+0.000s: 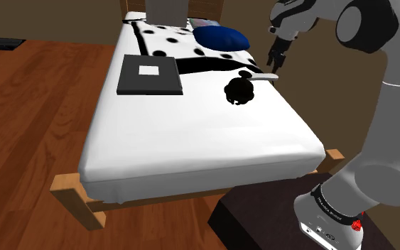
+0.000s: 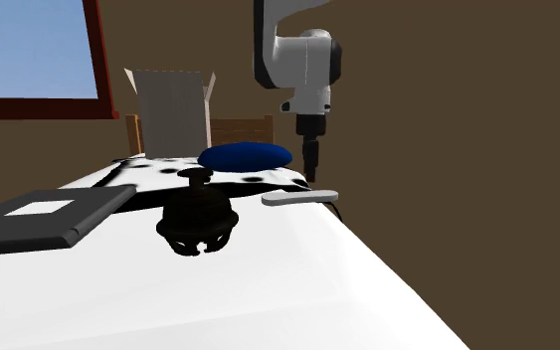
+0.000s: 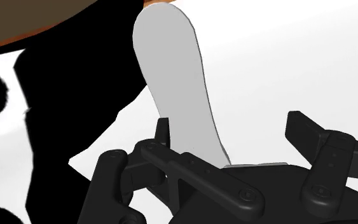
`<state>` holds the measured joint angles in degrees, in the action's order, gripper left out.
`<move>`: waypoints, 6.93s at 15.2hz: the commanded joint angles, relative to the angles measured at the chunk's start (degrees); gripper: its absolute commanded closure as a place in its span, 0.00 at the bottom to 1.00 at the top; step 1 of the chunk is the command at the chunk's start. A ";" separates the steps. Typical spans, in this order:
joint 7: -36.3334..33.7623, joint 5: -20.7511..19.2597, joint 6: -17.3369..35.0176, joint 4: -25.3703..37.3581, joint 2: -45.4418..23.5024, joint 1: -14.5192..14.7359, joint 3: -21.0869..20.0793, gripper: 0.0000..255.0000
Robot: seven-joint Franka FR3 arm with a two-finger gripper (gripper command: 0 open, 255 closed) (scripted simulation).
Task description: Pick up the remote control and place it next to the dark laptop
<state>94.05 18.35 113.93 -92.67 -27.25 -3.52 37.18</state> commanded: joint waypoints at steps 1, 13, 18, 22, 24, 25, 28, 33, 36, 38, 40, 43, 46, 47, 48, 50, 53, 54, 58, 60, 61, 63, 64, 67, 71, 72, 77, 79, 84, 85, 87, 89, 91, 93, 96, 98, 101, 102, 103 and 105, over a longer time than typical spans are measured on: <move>3.29 1.75 -0.85 5.91 -5.37 -2.69 -1.77 0.00; 5.05 3.54 3.15 5.55 -9.26 -3.91 -3.37 0.00; 5.05 3.54 3.13 5.55 -9.25 -3.91 -3.37 1.00; 5.05 3.54 3.13 5.55 -9.25 -3.91 -3.37 1.00; 5.05 3.54 3.14 5.54 -9.25 -3.91 -3.37 1.00; 5.05 3.54 3.14 5.54 -9.25 -3.91 -3.37 1.00; 4.93 3.34 2.58 5.82 -8.93 -3.86 -3.23 1.00; 4.32 2.37 -0.36 7.49 -7.46 -3.68 -2.58 1.00; 3.97 1.85 -2.19 8.68 -6.70 -3.64 -2.25 1.00; 3.75 1.53 -3.45 9.56 -6.24 -3.64 -2.05 1.00; 3.53 1.23 -4.73 10.51 -5.83 -3.68 -1.86 1.00; 3.23 0.84 -6.71 12.07 -5.30 -3.78 -1.62 1.00; 3.03 0.60 -8.08 13.21 -4.99 -3.89 -1.48 1.00; 2.05 -0.15 -7.02 10.53 -3.23 -2.09 -1.23 1.00; 1.00 -0.91 -6.03 8.01 -1.53 -0.34 -1.00 1.00; -1.31 -2.48 -4.23 3.38 1.72 3.03 -0.66 1.00; -5.23 -4.93 -1.94 -2.66 6.26 7.72 -0.42 1.00; -6.64 -5.77 -1.27 -4.47 7.70 9.18 -0.44 1.00; -12.71 -9.12 0.96 -10.81 13.03 14.45 -1.02 1.00; -15.91 -10.69 1.83 -13.48 15.40 16.80 -1.56 1.00; -17.53 -11.44 2.21 -14.70 16.52 17.90 -1.90 1.00; -17.41 -11.49 2.11 -14.67 16.64 17.84 -1.89 1.00; -17.41 -11.50 2.11 -14.67 16.64 17.84 -1.90 0.00; -30.35 -12.14 5.10 -19.54 19.32 17.70 0.93 0.00; -50.09 -15.77 9.80 -28.25 25.51 17.88 4.10 0.00; -55.61 -17.25 11.01 -30.72 27.51 17.77 4.58 0.00; -65.58 -19.17 15.52 -36.60 29.93 16.79 4.83 0.00; -64.82 -18.12 17.04 -37.23 28.73 16.83 4.97 0.00; -63.72 -16.60 18.99 -37.96 27.08 16.82 5.05 0.00; -63.72 -16.60 18.98 -37.96 27.08 16.82 5.05 0.00; -63.72 -16.60 18.98 -37.96 27.08 16.82 5.05 0.00; -63.73 -16.61 18.97 -37.96 27.09 16.82 5.05 0.00; -63.73 -16.61 18.97 -37.96 27.09 16.82 5.05 1.00; -63.73 -16.61 18.97 -37.96 27.09 16.82 5.05 1.00; -63.73 -16.61 18.97 -37.96 27.09 16.82 5.05 1.00; -63.73 -16.61 18.97 -37.96 27.09 16.82 5.05 1.00; -64.15 -17.17 18.23 -37.65 27.69 16.84 5.04 1.00; -64.55 -17.72 17.47 -37.32 28.28 16.86 5.01 1.00; -64.94 -18.24 16.70 -36.98 28.86 16.87 4.97 1.00; -65.66 -19.20 15.16 -36.26 29.96 16.87 4.85 1.00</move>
<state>28.82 -0.31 129.76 -129.17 2.12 13.33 42.11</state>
